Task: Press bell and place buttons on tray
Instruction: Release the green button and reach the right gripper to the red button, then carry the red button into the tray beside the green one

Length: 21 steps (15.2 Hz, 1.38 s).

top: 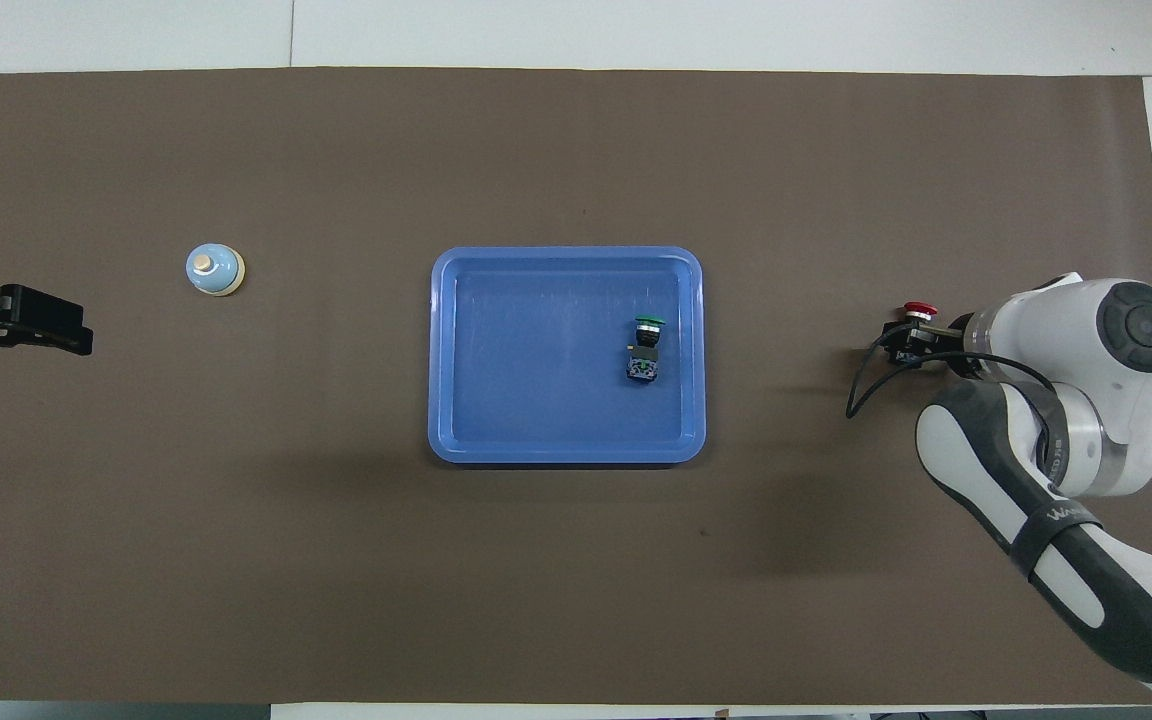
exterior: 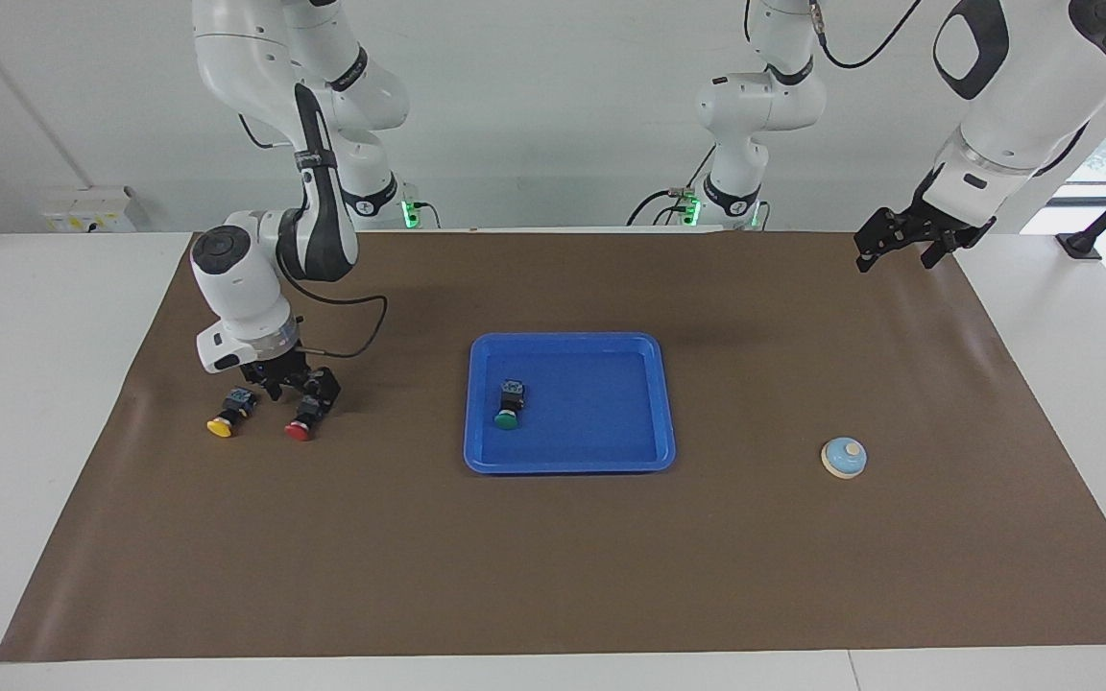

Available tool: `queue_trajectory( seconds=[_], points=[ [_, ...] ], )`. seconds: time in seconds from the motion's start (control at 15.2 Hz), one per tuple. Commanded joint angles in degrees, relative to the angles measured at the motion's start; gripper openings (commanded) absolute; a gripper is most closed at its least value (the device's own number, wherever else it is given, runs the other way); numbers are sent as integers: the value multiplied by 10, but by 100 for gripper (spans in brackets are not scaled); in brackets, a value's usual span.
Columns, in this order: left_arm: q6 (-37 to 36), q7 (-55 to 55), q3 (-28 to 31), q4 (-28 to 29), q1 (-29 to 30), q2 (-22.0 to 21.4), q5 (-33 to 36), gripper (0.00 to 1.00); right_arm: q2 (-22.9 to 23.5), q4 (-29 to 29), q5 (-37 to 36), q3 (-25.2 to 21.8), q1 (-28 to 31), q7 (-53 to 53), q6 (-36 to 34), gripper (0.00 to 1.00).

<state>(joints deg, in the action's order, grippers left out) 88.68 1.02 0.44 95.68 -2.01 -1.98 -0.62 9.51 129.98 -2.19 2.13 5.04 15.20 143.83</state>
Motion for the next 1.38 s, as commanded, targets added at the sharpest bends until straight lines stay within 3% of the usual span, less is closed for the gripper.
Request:
queue_trajectory(
  seconds=[0.0, 0.2, 0.26, 0.33, 0.79, 1.05, 1.31],
  points=[
    [-1, 4, 2, 12, -1, -13, 6, 100, -8, 15, -6, 8, 10, -11, 12, 98],
    [-1, 4, 2, 12, -1, -13, 6, 100, -8, 19, -6, 9, 10, -17, 20, 52],
    [-1, 5, 2, 12, -1, -13, 6, 100, -9, 20, -6, 9, 10, -24, 19, 32],
    [-1, 4, 2, 12, -1, -13, 6, 100, -8, 21, -6, 9, 9, -24, 19, 2],
    [-1, 4, 2, 12, -1, -13, 6, 100, -11, -20, -6, 15, -1, -20, -16, 0],
    [-1, 4, 2, 12, -1, -13, 6, 100, -8, -127, -4, 18, -51, 10, -135, 0],
    [-1, 4, 2, 12, -1, -13, 6, 100, 15, -233, -2, 18, -148, 86, -218, 0]
  ],
)
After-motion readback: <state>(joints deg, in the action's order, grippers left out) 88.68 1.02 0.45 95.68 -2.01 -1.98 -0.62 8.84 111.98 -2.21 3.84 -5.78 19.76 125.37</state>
